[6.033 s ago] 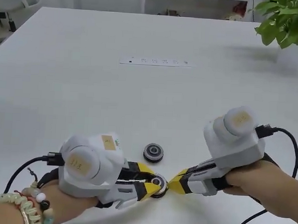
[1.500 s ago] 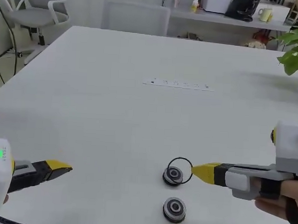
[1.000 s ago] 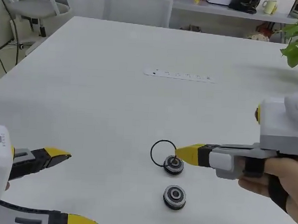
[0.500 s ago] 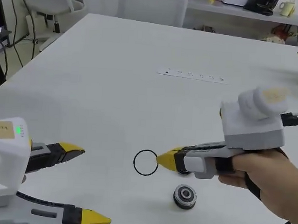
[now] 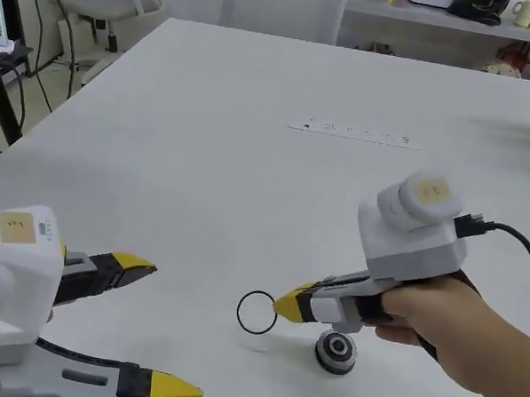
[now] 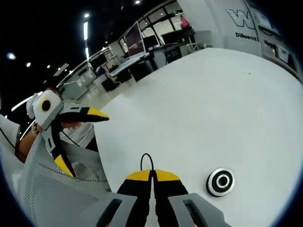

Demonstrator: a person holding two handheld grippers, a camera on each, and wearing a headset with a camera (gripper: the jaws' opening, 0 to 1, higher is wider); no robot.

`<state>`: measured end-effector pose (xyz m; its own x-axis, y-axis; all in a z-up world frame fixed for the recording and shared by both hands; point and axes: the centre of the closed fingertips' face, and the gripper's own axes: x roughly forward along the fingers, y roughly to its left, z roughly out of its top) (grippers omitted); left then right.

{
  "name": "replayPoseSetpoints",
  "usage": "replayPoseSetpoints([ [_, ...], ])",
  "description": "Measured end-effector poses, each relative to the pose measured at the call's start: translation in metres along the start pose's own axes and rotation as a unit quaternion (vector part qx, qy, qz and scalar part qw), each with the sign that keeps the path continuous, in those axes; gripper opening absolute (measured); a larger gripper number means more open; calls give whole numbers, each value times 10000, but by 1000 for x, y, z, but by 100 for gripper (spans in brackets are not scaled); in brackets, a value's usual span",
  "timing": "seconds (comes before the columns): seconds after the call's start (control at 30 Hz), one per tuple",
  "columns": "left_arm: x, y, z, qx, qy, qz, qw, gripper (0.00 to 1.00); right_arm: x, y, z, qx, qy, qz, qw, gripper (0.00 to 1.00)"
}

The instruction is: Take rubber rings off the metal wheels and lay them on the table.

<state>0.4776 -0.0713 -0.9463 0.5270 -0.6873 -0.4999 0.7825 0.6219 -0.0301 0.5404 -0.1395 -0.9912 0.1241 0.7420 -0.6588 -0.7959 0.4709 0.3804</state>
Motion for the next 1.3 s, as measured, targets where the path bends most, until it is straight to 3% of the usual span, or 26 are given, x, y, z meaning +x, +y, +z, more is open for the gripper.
replayPoseSetpoints([
  [0.33, 0, 1, -1, 17, 28, 25, 10000, 81, 9, -8, -10, -20, 225, -134, 9997, 0],
  [0.93, 1, 0, -4, 58, 132, 36, 9999, 81, 19, -15, -29, -433, 615, -346, 9966, 0],
  [1.2, 1, 0, -4, 104, 178, 42, 9998, 81, 21, -16, -28, -306, 493, -409, 9975, 0],
  [1.3, 1, 0, -5, 67, 197, 37, 9998, 80, 19, -17, -26, -330, 469, -419, 9975, 6],
])
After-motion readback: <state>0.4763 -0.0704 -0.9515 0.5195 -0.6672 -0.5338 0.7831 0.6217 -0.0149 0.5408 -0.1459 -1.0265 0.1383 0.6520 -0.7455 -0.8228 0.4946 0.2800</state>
